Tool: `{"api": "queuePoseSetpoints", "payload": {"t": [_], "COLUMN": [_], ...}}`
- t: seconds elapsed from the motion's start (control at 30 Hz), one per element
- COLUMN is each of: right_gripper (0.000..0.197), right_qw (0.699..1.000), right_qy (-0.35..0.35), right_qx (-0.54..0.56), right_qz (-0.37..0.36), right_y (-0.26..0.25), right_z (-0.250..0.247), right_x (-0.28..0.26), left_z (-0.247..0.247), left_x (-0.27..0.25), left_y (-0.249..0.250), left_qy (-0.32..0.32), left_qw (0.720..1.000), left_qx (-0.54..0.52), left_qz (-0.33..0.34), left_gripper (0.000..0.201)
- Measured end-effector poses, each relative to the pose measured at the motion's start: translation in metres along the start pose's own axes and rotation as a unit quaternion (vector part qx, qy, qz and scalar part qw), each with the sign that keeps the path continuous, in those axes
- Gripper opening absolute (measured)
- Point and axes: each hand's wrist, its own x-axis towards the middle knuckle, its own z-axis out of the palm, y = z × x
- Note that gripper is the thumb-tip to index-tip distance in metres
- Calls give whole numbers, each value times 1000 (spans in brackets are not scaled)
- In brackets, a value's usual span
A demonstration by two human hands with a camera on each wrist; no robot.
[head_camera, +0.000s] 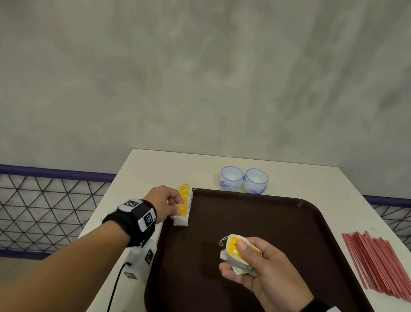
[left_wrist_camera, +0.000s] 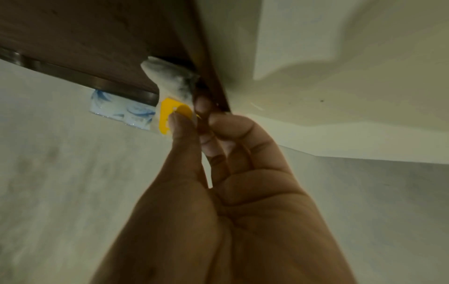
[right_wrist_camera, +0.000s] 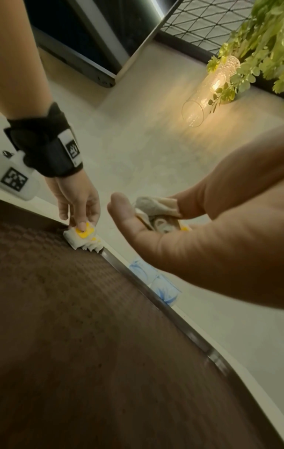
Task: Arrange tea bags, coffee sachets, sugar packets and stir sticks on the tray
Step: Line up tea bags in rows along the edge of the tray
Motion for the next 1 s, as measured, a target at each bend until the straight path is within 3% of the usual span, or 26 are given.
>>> {"api": "queuePoseSetpoints", "payload": {"t": [0.23,0.37,0.43,0.5,0.63,0.7,0.8,1.0], "right_gripper": [26,27,27,27,30,23,21,15], "right_qw": [1000,1000,1000,1000,1000,1000,999,999], "right_qy": [-4,-9,-13,-15,-11,-12,-2,-1], "right_qx": [-21,-17,-12,-9,8,8,24,41], "right_qz": [14,18,17,10,-21,-27,-22,9], "right_y": [7,10,10,10,12,15,19,23], "right_z": [2,7,9,11,21,27,29,17], "right_x": [7,11,13,15,16,15,15,11], "left_z": [4,-3,-13,-21,-9,5,14,9], "left_x": [25,23,13,-9,-75,-93,-97,-88], "left_y": [-4,-8,0,17,59,65,57,35], "left_qy": [36,80,97,64,-149,-191,-163,-96], "left_qw": [999,995,995,997,966,952,952,956], "left_qx": [37,51,36,-39,-196,-227,-245,-256], "left_qz": [3,-19,-3,37,76,75,86,103], "left_gripper": [23,37,34,31,48,43,23,35]}}
